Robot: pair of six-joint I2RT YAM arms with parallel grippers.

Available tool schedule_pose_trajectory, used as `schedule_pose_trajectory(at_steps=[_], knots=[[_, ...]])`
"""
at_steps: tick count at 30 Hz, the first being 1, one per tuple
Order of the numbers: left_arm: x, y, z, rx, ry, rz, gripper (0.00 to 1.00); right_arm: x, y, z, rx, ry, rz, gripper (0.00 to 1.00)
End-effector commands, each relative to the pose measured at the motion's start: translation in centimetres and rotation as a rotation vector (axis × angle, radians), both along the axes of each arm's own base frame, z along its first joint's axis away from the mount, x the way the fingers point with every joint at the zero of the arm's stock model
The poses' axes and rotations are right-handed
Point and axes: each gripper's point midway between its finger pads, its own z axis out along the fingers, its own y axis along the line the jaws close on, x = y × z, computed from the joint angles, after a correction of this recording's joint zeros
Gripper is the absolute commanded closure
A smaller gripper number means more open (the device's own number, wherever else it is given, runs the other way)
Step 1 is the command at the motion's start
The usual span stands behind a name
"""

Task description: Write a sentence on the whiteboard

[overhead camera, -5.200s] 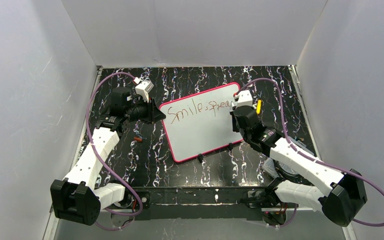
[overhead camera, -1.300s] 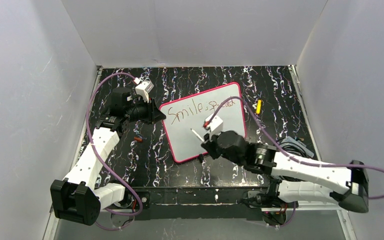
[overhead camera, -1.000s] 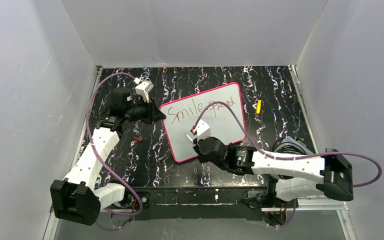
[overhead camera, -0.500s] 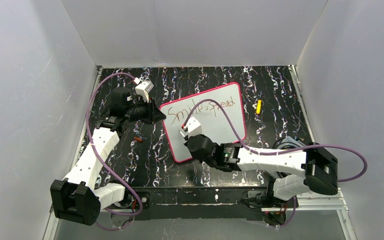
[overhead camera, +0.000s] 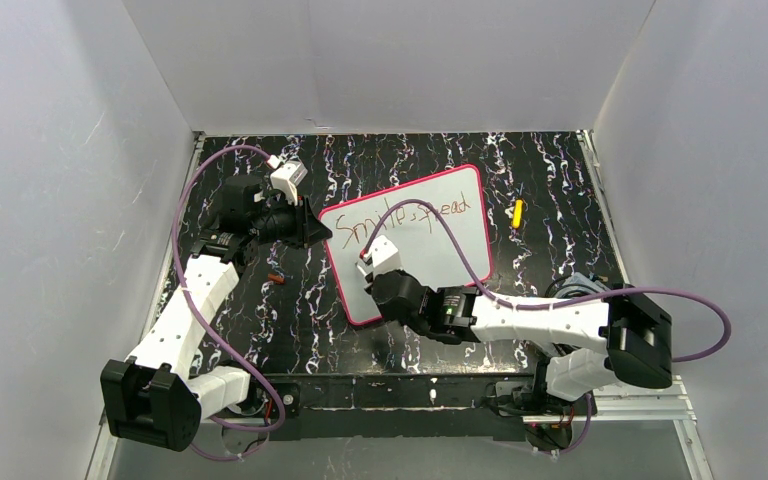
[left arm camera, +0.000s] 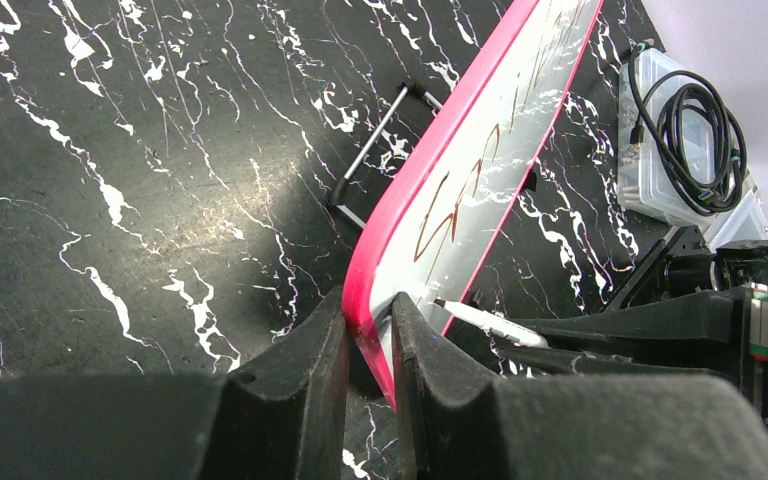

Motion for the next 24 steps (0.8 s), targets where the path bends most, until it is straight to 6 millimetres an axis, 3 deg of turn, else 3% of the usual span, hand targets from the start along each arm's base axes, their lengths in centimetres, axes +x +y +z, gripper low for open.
schedule_pose_trajectory(at_steps=[1, 8, 17, 24], knots=[[0.1, 0.1, 1.3, 0.006, -0.068, -0.007, 1.0, -0.6, 1.4, 2.3, 0.065, -0.033, 0.04, 0.99], [0.1, 0.0, 1.3, 0.005, -0.068, -0.007, 1.0, -0.6, 1.1, 0.3, 0.008, -0.008, 0.011, 0.99], [0.1, 0.0, 1.2, 0.004, -0.063, -0.009, 1.0, -0.1, -0.1, -0.7, -0.051, -0.007, -0.04, 0.99], [0.2, 0.0, 1.3, 0.004, -0.066, -0.008, 1.0, 1.0, -1.3, 0.5, -0.037, -0.039, -0.109, 0.99]])
